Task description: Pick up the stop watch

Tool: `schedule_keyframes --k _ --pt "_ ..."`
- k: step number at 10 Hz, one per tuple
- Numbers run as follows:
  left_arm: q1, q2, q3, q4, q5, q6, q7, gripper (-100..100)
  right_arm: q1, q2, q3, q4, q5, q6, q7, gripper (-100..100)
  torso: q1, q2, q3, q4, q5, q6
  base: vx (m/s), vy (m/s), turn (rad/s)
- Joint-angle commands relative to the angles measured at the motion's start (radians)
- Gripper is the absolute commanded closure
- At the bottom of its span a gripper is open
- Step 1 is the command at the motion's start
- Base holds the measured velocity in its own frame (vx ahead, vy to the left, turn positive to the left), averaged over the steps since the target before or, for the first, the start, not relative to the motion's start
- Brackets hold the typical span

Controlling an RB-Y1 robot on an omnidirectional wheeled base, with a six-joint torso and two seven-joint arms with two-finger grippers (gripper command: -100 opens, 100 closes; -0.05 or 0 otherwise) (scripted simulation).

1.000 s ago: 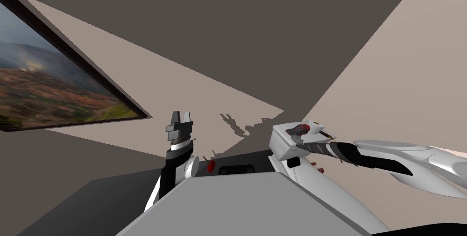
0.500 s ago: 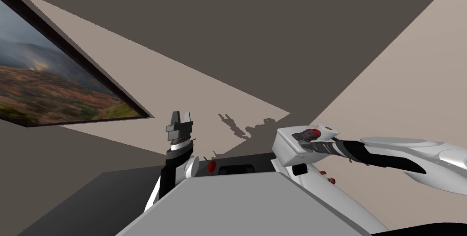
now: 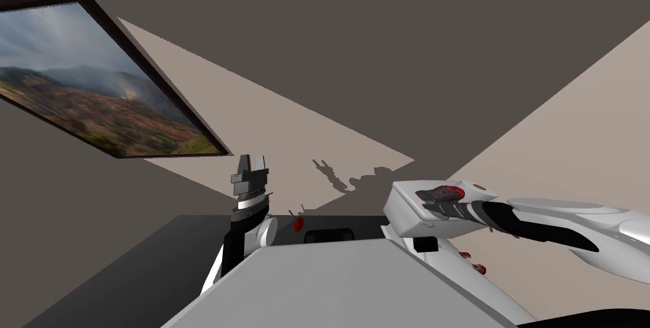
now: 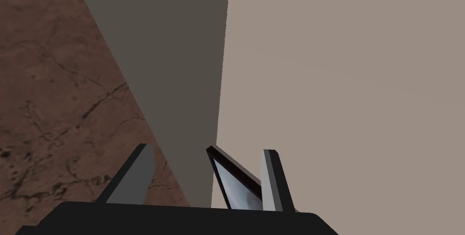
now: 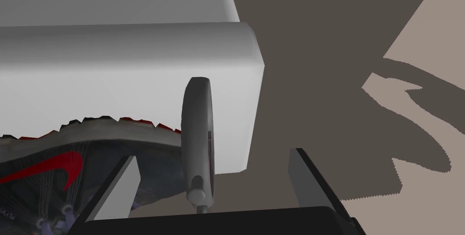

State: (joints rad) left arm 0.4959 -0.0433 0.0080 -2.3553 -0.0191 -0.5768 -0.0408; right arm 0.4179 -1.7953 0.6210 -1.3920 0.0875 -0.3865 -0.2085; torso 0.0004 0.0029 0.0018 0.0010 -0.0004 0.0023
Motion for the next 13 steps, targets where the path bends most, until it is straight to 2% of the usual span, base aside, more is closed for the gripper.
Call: schedule_keyframes --k 1,5,6,7,8,9,12,13 --pt "0.0 0.0 0.0 0.0 0.0 0.0 0.0 0 0.0 0.0 0.0 0.0 0.0 0.0 0.0 100 0.0 0.0 0.0 0.0 0.0 0.0 0.0 0.0 0.0" --pt "0.0 0.0 0.0 0.0 0.0 0.0 0.0 0 0.002 -0.004 0.002 -0.001 0.004 -0.006 0.006 100 0.0 -0.002 -0.001 0.001 -0.003 0.002 -0.003 -0.003 0.006" --pt "0.0 0.0 0.0 0.0 0.0 0.0 0.0 0 0.002 -0.004 0.002 -0.001 0.004 -0.005 0.006 0 -0.001 -0.003 -0.001 0.001 -0.003 0.001 0.0 0.0 0.0" --pt "0.0 0.0 0.0 0.0 0.0 0.0 0.0 0 -0.004 -0.012 -0.001 -0.006 0.004 -0.009 0.0 100 -0.001 -0.003 -0.001 0.001 -0.003 0.001 0.03 0.003 -0.172" --pt "0.0 0.0 0.0 0.0 0.0 0.0 0.0 0 -0.006 -0.027 -0.003 -0.018 0.004 -0.014 0.003 100 -0.001 -0.004 -0.002 0.0 -0.003 0.002 0.058 0.019 -0.42" --pt "0.0 0.0 0.0 0.0 0.0 0.0 0.0 0 -0.006 -0.027 -0.003 -0.018 0.004 -0.014 0.003 100 0.0 -0.006 -0.002 0.001 -0.003 -0.003 0.044 0.014 0.065" --pt "0.0 0.0 0.0 0.0 0.0 0.0 0.0 0 -0.005 -0.032 -0.005 -0.022 0.0 -0.014 0.008 100 -0.001 -0.005 -0.002 0.0 -0.004 -0.004 0.01 0.002 -0.02" --pt "0.0 0.0 0.0 0.0 0.0 0.0 0.0 0 -0.006 -0.032 -0.005 -0.022 0.002 -0.014 0.006 0 -0.001 -0.004 -0.002 0.0 -0.004 -0.004 0.0 0.0 0.0"
